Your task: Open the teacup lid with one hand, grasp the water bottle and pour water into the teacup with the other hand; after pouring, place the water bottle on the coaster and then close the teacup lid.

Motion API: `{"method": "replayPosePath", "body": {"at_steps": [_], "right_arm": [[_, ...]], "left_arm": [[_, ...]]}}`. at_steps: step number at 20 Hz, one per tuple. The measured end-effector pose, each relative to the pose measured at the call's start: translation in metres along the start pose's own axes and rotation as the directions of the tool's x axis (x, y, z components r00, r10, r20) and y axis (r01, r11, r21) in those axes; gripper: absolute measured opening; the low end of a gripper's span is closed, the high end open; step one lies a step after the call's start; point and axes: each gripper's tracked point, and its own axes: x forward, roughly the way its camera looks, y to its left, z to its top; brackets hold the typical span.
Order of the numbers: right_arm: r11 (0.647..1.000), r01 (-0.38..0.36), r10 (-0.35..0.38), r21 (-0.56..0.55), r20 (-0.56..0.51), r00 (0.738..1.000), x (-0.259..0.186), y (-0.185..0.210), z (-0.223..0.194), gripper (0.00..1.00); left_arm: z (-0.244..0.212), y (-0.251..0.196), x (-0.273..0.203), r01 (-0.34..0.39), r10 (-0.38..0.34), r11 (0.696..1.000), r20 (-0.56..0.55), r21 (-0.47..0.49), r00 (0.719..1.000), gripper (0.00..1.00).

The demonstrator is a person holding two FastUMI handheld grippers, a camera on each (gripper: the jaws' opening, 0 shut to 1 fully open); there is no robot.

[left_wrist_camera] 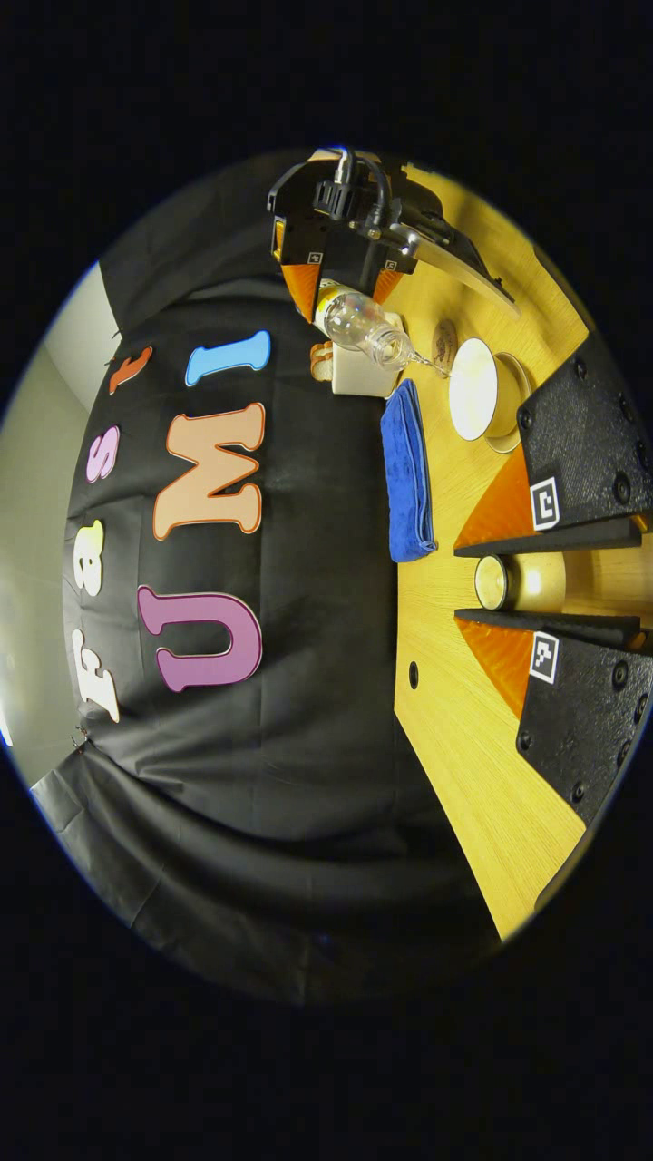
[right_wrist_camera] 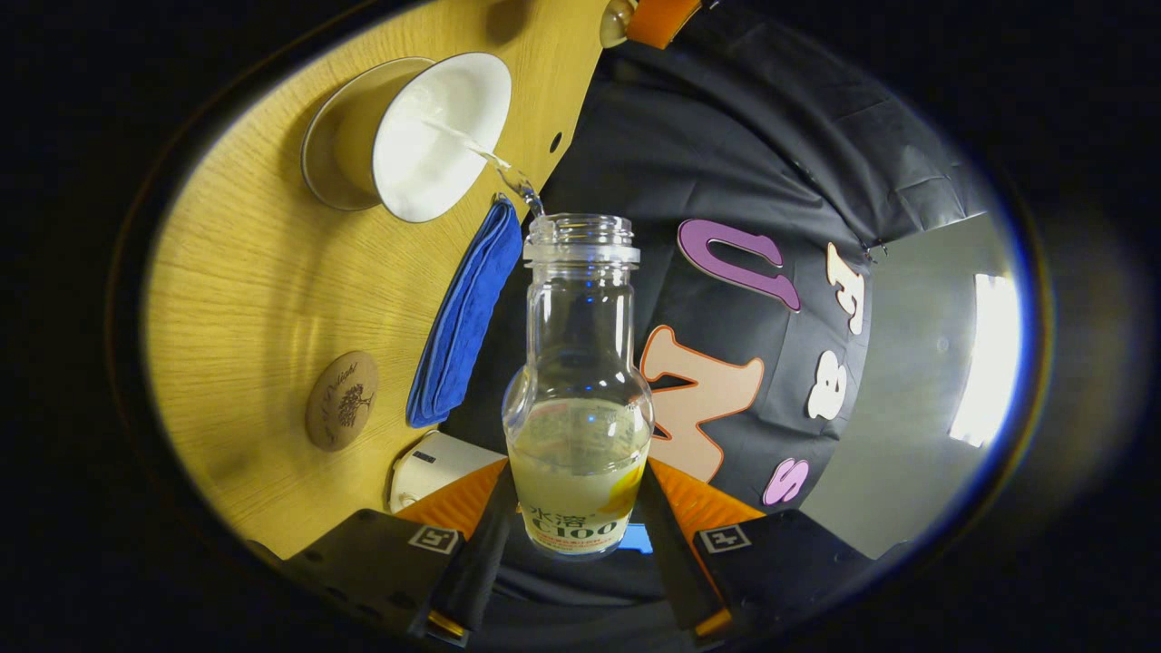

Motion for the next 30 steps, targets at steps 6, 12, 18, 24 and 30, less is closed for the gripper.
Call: {"method": "replayPosePath", "body": {"at_steps": [6, 12, 18, 24, 30], "right_arm": [[0.999, 0.045, -0.045, -0.027, 0.010, 0.999, 0.001, -0.020, -0.005, 0.80], [0.998, 0.059, -0.058, -0.030, 0.031, 0.998, 0.008, -0.033, 0.000, 0.80], [0.995, -0.033, 0.030, 0.093, 0.039, 0.999, 0.000, 0.004, 0.017, 0.80], [0.925, -0.155, 0.149, 0.346, 0.045, 0.988, -0.006, 0.036, 0.020, 0.82], [0.760, -0.225, 0.235, 0.610, 0.066, 0.970, -0.011, 0.052, 0.018, 0.83]], "left_arm": [[0.000, 0.000, -0.001, -0.002, 0.002, 1.000, 0.000, 0.000, 1.000, 0.26], [-0.001, 0.000, 0.000, -0.003, 0.003, 1.000, 0.000, 0.000, 1.000, 0.26], [-0.001, 0.000, 0.002, -0.004, 0.004, 1.000, 0.001, 0.002, 1.000, 0.25], [-0.001, 0.001, 0.001, -0.004, 0.004, 1.000, 0.002, 0.002, 1.000, 0.26], [-0.001, 0.000, 0.001, -0.005, 0.005, 1.000, 0.002, 0.002, 1.000, 0.26]]}}
